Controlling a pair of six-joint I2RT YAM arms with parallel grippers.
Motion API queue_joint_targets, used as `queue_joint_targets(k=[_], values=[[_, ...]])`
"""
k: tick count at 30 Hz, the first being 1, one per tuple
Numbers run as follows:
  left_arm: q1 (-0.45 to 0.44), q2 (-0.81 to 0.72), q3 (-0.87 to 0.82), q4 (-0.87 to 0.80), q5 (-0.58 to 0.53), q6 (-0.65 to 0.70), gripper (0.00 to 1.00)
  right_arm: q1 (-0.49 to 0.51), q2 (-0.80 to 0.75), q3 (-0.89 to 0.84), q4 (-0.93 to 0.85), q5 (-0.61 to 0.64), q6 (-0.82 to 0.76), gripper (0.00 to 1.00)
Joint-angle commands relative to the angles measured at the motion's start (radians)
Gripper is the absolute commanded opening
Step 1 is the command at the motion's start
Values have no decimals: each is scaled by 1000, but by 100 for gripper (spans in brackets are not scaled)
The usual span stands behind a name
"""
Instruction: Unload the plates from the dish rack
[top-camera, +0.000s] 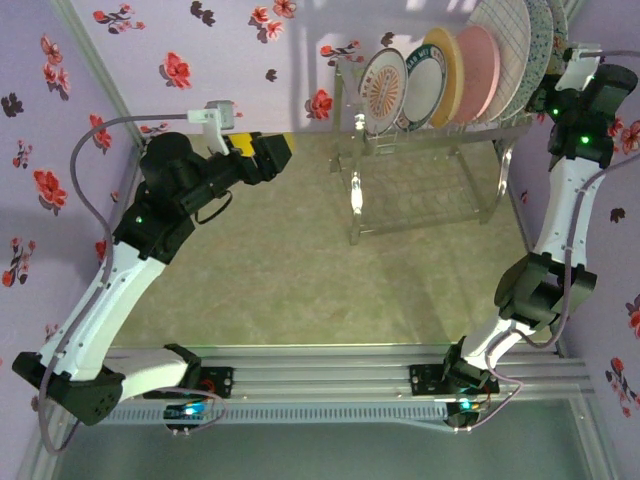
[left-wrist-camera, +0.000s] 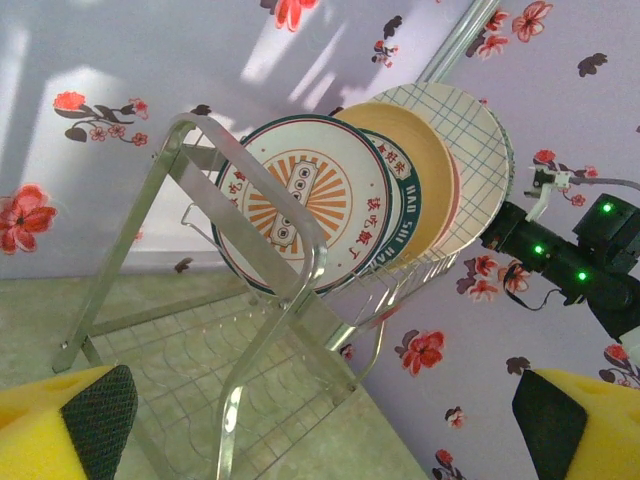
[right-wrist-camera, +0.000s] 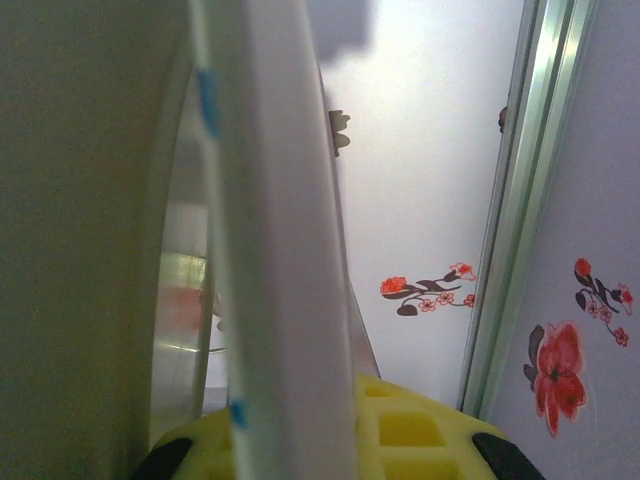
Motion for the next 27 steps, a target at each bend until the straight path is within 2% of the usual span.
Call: queue_joint_targets(k=[1,16,27], values=[[-8,3,21,47,-6,-1,100,34,-25,55,42,-32,27,0],[-20,-6,13,55,-13,-3,100,41,-106,104,49,142,21,0],[-35,-16,18,53,-29,2,100,41,-122,167,26,218,13,0]])
